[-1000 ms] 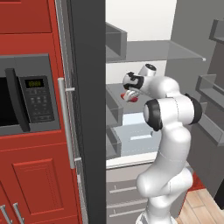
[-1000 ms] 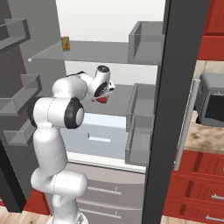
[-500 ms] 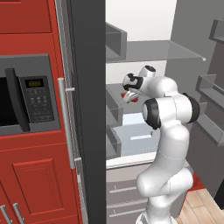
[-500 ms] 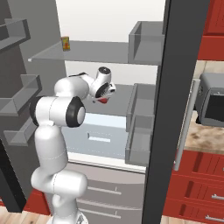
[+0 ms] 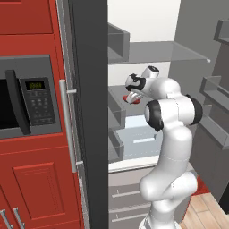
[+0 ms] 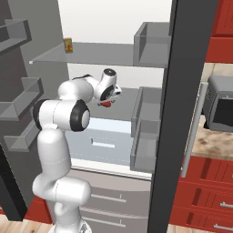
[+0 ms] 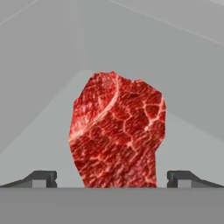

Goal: Take the steak from the fridge and place it on the digital scale on the counter by the fridge. Wait a few seconds for a reading, then move it to the plate on the dining counter.

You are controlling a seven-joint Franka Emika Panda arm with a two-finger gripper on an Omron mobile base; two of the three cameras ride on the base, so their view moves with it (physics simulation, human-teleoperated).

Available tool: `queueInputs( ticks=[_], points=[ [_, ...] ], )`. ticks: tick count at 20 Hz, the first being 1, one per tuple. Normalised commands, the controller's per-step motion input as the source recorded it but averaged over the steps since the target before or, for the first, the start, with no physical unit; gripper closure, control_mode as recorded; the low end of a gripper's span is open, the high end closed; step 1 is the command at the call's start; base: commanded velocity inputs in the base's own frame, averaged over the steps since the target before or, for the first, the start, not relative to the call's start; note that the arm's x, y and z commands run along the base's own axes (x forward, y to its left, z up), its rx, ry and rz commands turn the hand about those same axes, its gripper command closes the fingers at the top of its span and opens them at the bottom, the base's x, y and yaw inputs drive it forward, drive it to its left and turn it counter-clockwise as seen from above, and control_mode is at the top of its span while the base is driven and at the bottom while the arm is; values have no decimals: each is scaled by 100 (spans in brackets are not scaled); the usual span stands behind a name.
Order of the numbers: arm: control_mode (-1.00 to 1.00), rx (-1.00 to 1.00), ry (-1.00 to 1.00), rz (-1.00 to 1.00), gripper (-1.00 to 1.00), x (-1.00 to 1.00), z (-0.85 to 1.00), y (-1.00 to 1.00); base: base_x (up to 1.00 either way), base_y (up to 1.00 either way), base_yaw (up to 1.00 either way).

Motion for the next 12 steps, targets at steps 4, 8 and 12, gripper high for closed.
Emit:
queueInputs(
  ticks=[4, 8, 12],
  points=[
    [-100, 0, 0, 0, -100, 0, 0, 0, 0, 0, 0],
    [-100, 0, 0, 0, -100, 0, 0, 0, 0, 0, 0],
    [-100, 0, 0, 2, -100, 0, -2, 0, 0, 0, 0]
  ],
)
